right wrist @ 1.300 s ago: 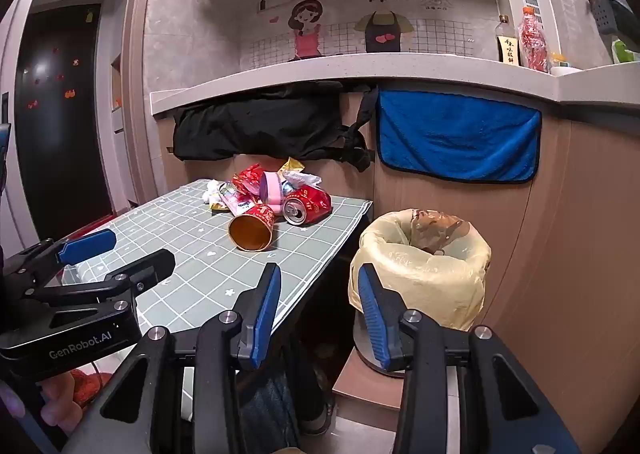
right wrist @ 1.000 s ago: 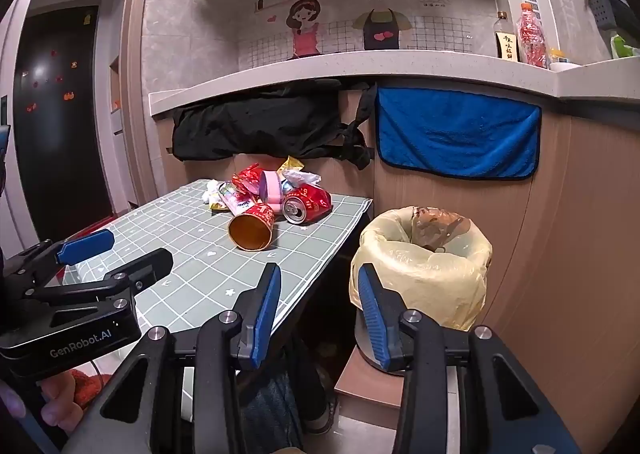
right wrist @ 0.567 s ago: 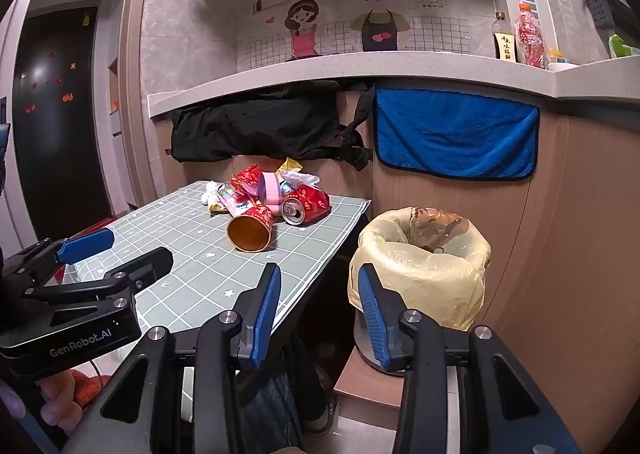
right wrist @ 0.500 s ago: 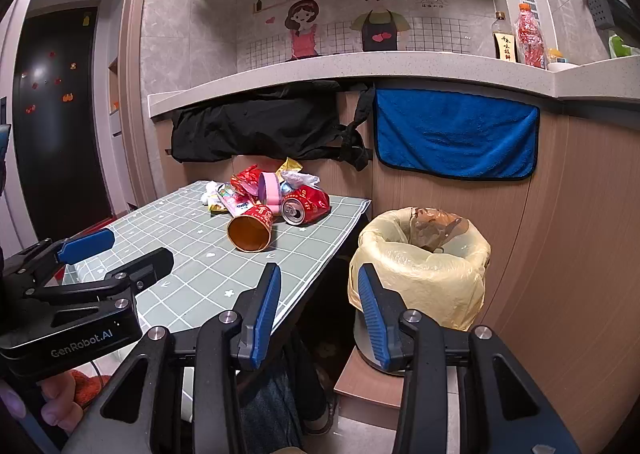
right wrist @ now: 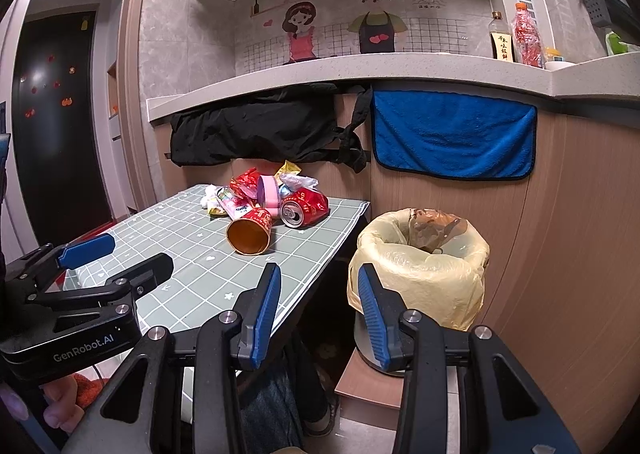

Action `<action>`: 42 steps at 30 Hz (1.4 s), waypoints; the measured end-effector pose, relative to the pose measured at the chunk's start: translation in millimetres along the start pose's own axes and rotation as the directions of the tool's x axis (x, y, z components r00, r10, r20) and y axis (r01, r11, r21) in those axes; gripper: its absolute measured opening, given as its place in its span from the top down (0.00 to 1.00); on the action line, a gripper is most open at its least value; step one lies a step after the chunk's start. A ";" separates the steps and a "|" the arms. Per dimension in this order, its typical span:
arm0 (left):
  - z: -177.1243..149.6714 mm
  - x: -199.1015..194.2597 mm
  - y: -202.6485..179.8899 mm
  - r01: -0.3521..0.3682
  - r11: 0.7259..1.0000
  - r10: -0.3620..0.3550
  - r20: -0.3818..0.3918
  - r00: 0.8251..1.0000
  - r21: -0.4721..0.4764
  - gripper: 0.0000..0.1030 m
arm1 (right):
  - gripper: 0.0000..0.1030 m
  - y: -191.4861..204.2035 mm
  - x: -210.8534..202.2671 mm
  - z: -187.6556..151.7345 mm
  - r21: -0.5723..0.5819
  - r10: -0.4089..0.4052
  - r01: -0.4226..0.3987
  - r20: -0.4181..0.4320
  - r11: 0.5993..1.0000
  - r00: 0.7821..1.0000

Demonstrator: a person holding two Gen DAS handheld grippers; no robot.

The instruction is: Collect trash

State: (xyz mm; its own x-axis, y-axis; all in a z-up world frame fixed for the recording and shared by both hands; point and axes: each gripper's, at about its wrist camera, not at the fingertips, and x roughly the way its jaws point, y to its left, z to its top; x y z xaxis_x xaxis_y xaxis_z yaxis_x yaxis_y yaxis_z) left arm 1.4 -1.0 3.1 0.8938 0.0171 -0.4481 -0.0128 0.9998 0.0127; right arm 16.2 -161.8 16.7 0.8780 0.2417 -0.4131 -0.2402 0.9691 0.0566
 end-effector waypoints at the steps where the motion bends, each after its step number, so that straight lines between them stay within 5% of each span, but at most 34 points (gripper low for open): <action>1: -0.2 -0.1 0.2 0.000 1.000 0.000 0.001 1.000 0.001 0.23 | 0.62 -0.2 -0.3 -0.2 0.001 0.001 -0.001 0.000 1.000 1.000; 42: 0.8 -1.2 -2.1 0.002 1.000 -0.002 0.004 1.000 0.001 0.23 | 0.62 -3.8 1.4 -1.3 0.017 0.005 -0.005 -0.003 1.000 1.000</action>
State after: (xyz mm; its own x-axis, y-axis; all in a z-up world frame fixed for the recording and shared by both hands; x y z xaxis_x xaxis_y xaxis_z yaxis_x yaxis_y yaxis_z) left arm 0.7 -3.1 4.3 0.8955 0.0155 -0.4448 -0.0110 0.9999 0.0128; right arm 17.8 -165.2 14.8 0.8756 0.2464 -0.4154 -0.2374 0.9686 0.0741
